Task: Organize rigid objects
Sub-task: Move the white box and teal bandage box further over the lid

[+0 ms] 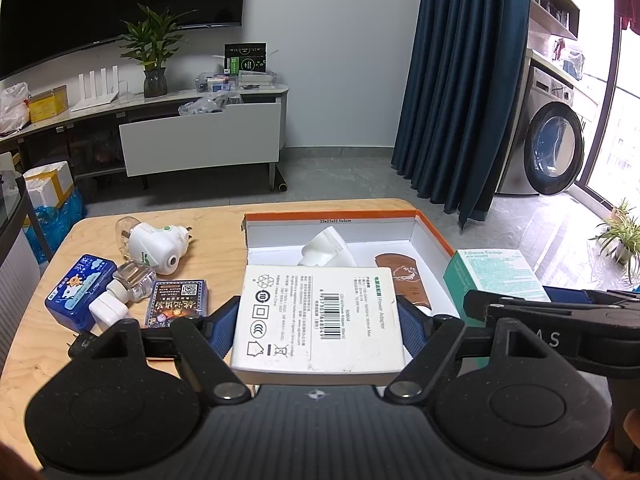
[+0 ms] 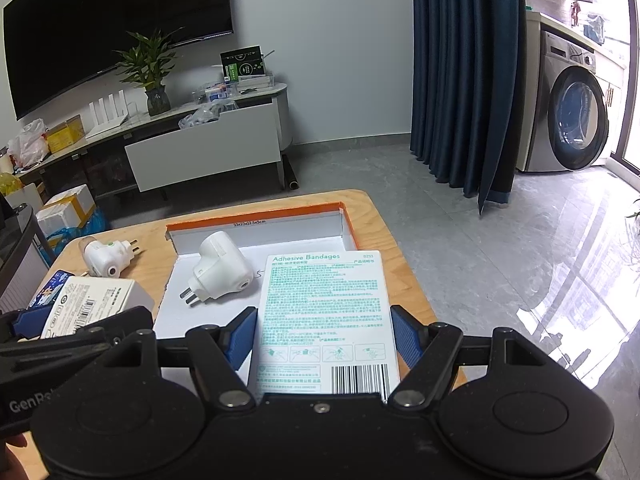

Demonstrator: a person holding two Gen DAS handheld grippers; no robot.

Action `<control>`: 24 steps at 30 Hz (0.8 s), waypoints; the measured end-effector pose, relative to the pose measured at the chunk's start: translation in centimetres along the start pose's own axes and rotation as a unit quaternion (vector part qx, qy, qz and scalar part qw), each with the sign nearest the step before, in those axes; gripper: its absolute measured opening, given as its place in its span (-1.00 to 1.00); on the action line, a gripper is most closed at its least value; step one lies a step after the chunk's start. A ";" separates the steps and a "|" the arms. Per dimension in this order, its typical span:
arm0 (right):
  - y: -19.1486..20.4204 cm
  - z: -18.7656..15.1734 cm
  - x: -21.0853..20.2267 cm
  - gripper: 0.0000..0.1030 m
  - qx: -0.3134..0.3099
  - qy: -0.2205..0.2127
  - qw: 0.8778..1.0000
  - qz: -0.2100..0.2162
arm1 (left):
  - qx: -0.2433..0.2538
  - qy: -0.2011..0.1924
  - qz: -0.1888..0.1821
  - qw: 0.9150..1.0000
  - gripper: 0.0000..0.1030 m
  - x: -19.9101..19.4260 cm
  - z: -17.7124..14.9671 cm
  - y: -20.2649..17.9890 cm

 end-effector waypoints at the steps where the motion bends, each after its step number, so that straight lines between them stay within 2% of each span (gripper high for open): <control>1: 0.0 0.0 0.0 0.64 0.000 0.000 1.000 0.000 | 0.000 0.000 0.000 1.000 0.54 0.0 0.0 0.0; 24: -0.1 0.9 1.3 0.64 -0.009 0.006 1.000 0.002 | -0.005 0.009 0.001 1.000 0.54 1.0 0.3 0.0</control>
Point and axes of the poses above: each gripper's, at about its wrist camera, not at the fingertips, and x roughly the way its jaws point, y to its left, z to its top, the point moved 4 cm from there along x, roughly the way its jaws point, and after that the axes turned 5 degrees about z, right-handed, at the moved point
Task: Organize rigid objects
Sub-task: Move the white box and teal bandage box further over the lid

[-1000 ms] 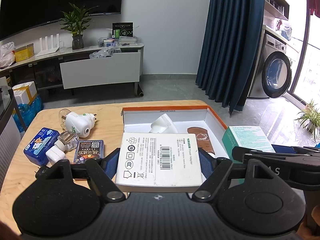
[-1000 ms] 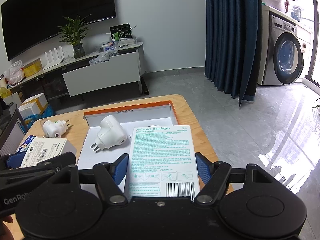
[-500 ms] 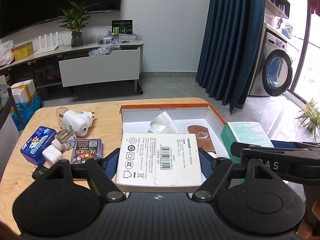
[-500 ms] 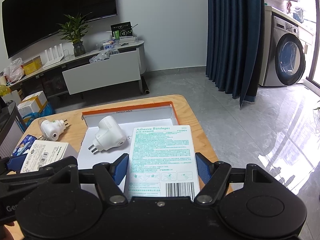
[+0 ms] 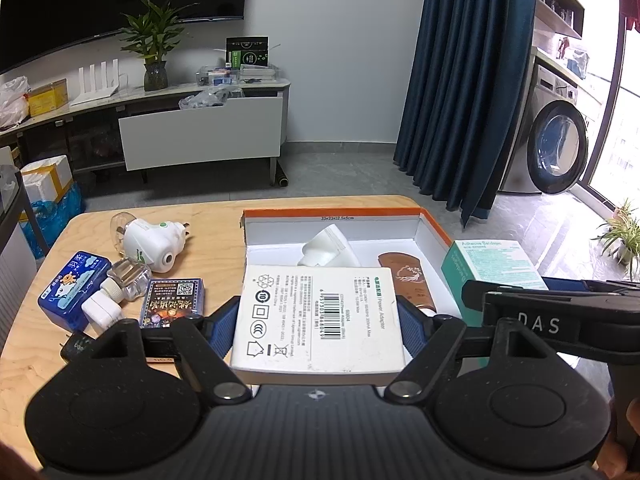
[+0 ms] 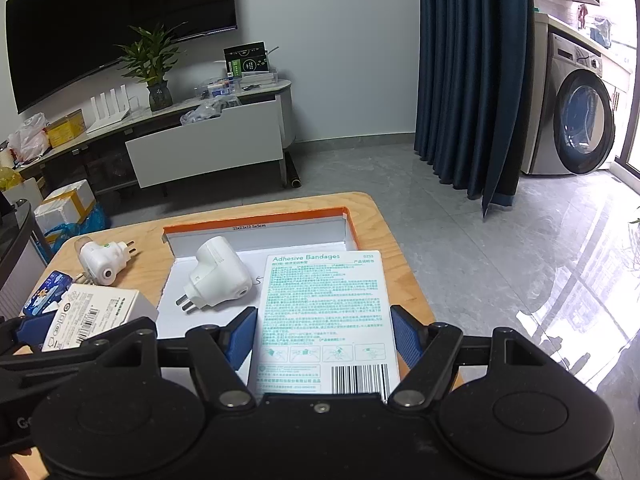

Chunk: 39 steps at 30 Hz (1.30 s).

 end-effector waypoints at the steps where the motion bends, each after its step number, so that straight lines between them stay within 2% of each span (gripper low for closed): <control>1: 0.0 0.1 0.1 0.64 -0.001 0.000 1.000 0.000 | -0.001 0.000 0.000 1.000 0.54 0.1 0.0 0.1; 39: 0.1 2.0 3.0 0.64 -0.013 0.013 1.000 0.008 | -0.001 0.007 -0.005 1.000 0.54 2.3 1.4 0.2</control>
Point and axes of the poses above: each gripper's, at about its wrist camera, not at the fingertips, and x roughly the way its jaws point, y to its left, z to its top, the point moved 4 cm from there along x, roughly the way its jaws point, and after that the axes turned 5 degrees about z, right-handed, at the moved point
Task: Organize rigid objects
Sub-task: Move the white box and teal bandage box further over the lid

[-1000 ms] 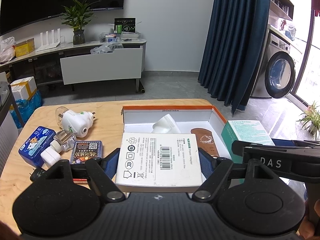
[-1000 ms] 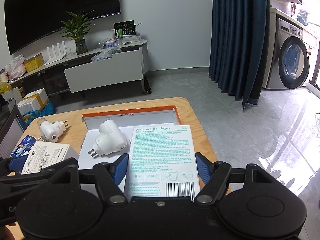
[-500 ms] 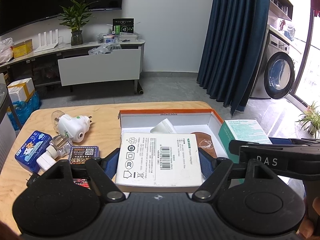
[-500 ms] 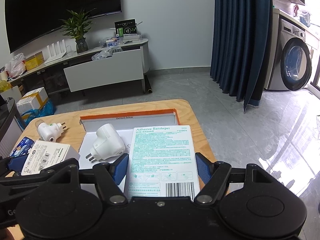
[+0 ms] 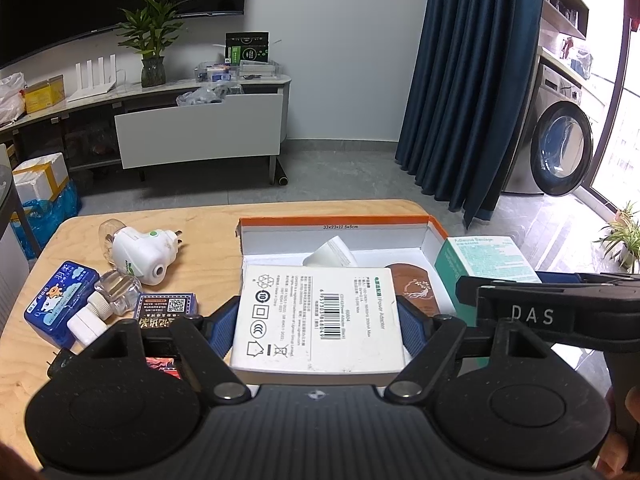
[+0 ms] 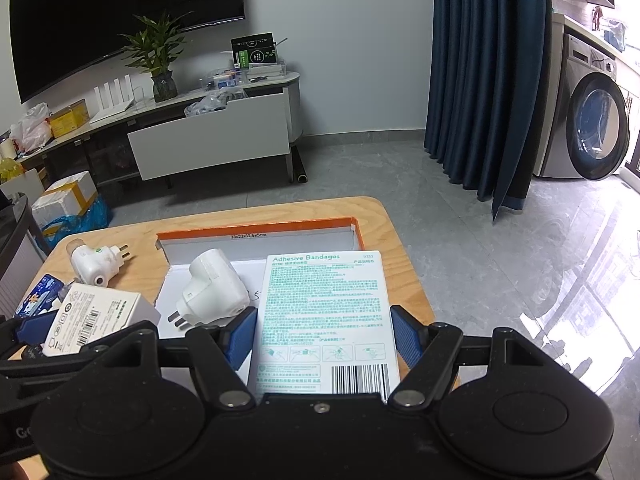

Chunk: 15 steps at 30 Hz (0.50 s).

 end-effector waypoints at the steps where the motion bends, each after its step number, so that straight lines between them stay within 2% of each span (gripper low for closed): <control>1: 0.0 0.0 0.1 0.64 0.001 0.000 1.000 0.001 | 0.000 0.001 0.000 1.000 0.54 0.1 0.0 0.0; 15: -0.4 0.7 1.0 0.64 0.002 0.002 1.000 0.000 | -0.001 0.005 -0.003 1.000 0.54 0.8 -0.1 -0.1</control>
Point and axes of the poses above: each gripper's, at about its wrist camera, not at the fingertips, and x roughly the way its jaws point, y to its left, z to its top, the point moved 4 cm from there along x, roughly the way its jaws point, and after that the axes turned 5 degrees about z, right-handed, at the moved point
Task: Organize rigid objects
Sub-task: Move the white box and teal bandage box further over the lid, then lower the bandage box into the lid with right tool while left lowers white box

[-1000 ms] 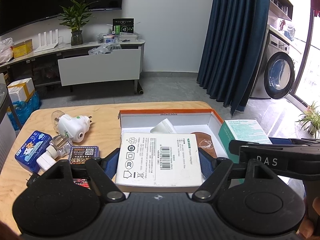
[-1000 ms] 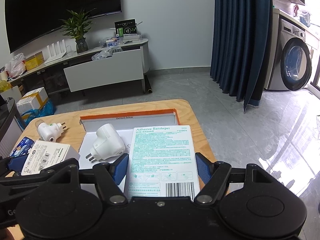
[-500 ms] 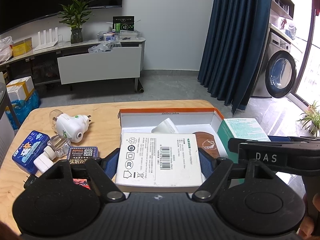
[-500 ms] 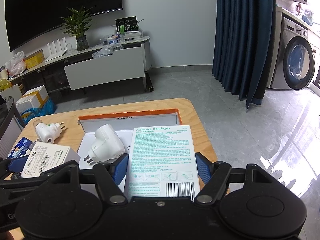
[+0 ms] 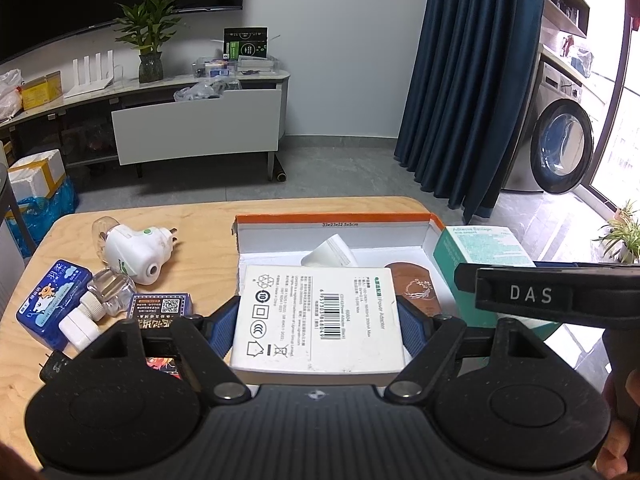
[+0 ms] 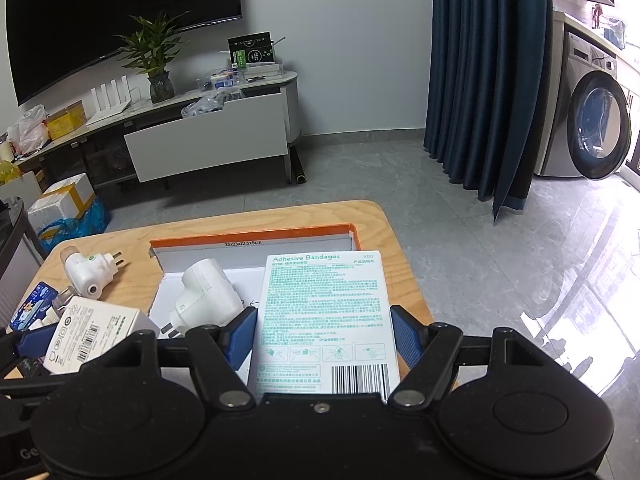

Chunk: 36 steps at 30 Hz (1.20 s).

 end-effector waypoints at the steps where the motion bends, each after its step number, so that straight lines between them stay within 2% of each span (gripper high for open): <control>1: 0.0 0.1 0.1 0.64 0.000 0.001 1.000 0.001 | 0.000 0.000 0.000 1.000 0.54 0.1 0.0 0.0; 12: -0.5 0.9 1.8 0.65 0.011 0.009 1.000 0.007 | 0.001 0.004 -0.006 1.000 0.54 0.6 0.0 -0.1; 14: -0.4 1.3 2.1 0.62 0.012 0.003 1.000 0.020 | 0.000 0.006 -0.007 1.000 0.54 0.7 -0.1 -0.1; 17: -0.2 1.9 1.9 0.73 0.009 -0.016 0.999 0.031 | 0.002 0.008 -0.015 1.000 0.54 0.9 -0.1 -0.3; 24: -1.0 1.9 0.2 0.73 0.024 -0.038 0.999 0.022 | 0.006 0.016 -0.036 0.999 0.55 1.4 -0.4 -1.0; 26: -1.3 1.9 -0.4 0.73 0.031 -0.040 0.998 0.023 | 0.002 0.019 -0.051 0.998 0.63 1.3 -0.5 -1.3; 27: -1.4 1.9 -0.7 0.73 0.033 -0.044 0.998 0.022 | 0.001 0.018 -0.055 0.998 0.74 1.2 -0.6 -1.4; 30: -1.5 2.0 -1.5 0.73 0.036 -0.050 0.998 0.023 | 0.004 0.010 -0.056 0.998 0.84 0.6 -0.6 -1.6; 36: -0.6 1.9 -2.5 0.74 0.029 -0.053 0.998 0.030 | 0.003 0.002 -0.044 0.999 0.86 -0.6 -0.6 -0.8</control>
Point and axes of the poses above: each gripper's, at about its wrist camera, not at the fingertips, and x roughly the way its jaws point, y to its left, z to its top, the point moved 4 cm from there along x, roughly the way its jaws point, and after that the axes turned 5 degrees about z, right-handed, at the moved point
